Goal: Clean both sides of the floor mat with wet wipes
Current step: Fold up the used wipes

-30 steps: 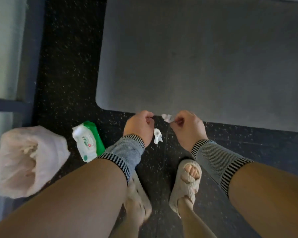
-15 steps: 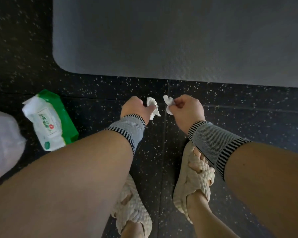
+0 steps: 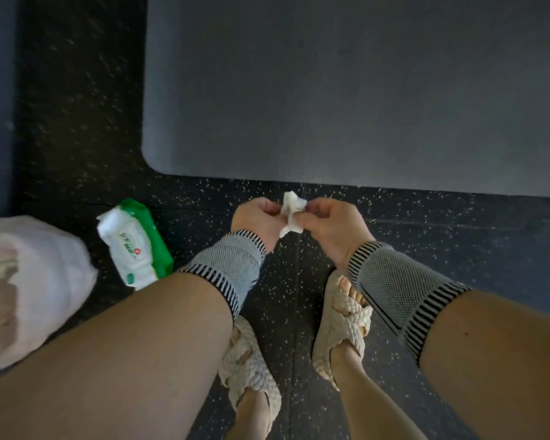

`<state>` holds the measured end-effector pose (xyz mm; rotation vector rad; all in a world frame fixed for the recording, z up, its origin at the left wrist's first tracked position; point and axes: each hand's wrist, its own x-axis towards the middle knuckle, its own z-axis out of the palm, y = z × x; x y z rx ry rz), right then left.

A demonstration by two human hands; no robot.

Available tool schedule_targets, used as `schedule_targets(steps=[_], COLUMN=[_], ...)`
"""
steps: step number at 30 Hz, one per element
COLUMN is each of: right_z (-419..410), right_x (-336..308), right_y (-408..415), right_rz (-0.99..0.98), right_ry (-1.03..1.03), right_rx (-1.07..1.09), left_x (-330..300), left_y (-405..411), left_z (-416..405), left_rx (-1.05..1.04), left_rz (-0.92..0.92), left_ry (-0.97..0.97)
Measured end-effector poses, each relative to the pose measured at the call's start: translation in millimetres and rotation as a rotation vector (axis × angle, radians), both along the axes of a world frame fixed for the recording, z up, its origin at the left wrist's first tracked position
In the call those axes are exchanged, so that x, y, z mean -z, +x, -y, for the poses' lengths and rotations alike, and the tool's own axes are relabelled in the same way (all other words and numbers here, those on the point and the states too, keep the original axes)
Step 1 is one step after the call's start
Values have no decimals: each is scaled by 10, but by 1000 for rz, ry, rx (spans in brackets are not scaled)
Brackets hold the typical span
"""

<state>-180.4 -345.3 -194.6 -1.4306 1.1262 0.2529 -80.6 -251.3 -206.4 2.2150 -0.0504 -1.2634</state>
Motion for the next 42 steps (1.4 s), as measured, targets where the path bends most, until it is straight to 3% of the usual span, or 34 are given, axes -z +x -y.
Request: schedule_targets(steps=[6,11,15,19,24,31,37,42], right_z=[172,232,114,-38,-258,-432,-543,-552], right_x=[-1481,-2915,-3934,-4730,-5427,-6015,-6238,-6263], right_y=[299,483,595,640,558,528,581,466], right_rz=[59,99,159,179,217,272,287,431], right_ry=[92,95,45,-93,-156,-139,-496,-762], right_rx=[-10,24,-5,-172,-173,-163,-264,-407], left_x=[-1574,-3080,-4112,-4853,-5526,-6152,-6345,-6354], left_y=[241,460,552,564,500,429,274,66], left_z=[58,-4,-119,-297,-545,-745,-823,-701], left_rx=[-54,-147,-291,-385,-303,-234,-341,-594], left_rz=[-120,-85,-109,-184,-171,4,-51,-213], left_ry=[-120,-221,-296,-378,-440,-499,-568,-696])
